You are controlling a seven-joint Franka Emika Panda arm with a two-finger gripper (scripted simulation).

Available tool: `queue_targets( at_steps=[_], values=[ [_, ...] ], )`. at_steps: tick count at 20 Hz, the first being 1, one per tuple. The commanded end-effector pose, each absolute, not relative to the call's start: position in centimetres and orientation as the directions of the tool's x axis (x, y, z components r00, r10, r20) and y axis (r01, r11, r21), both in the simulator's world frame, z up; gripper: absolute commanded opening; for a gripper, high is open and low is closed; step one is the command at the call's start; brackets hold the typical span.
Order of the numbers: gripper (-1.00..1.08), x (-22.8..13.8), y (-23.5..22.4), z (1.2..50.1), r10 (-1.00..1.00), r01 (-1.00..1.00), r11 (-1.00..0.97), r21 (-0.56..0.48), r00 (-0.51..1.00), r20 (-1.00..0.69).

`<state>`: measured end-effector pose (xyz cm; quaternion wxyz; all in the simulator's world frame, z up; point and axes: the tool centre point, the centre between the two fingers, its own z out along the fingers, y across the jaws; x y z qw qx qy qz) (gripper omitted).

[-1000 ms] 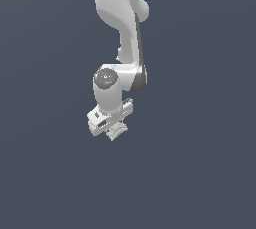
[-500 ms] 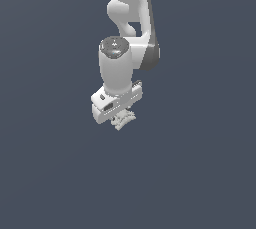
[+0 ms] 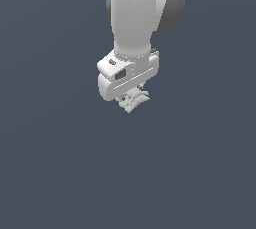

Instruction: Pick up the object and move it to a goal position.

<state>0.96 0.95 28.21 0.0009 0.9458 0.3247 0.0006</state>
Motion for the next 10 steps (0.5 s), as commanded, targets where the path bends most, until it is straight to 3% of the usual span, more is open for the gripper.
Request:
queue_targets(
  at_steps=[1, 10],
  values=[
    [-1.0, 0.8, 1.9, 31.0, 0.614, 0.614, -0.789, 0.001, 0.789, 0.0],
    [-1.0, 0.8, 4.2, 37.7, 0.614, 0.614, -0.789, 0.0, 0.789, 0.0]
  ],
)
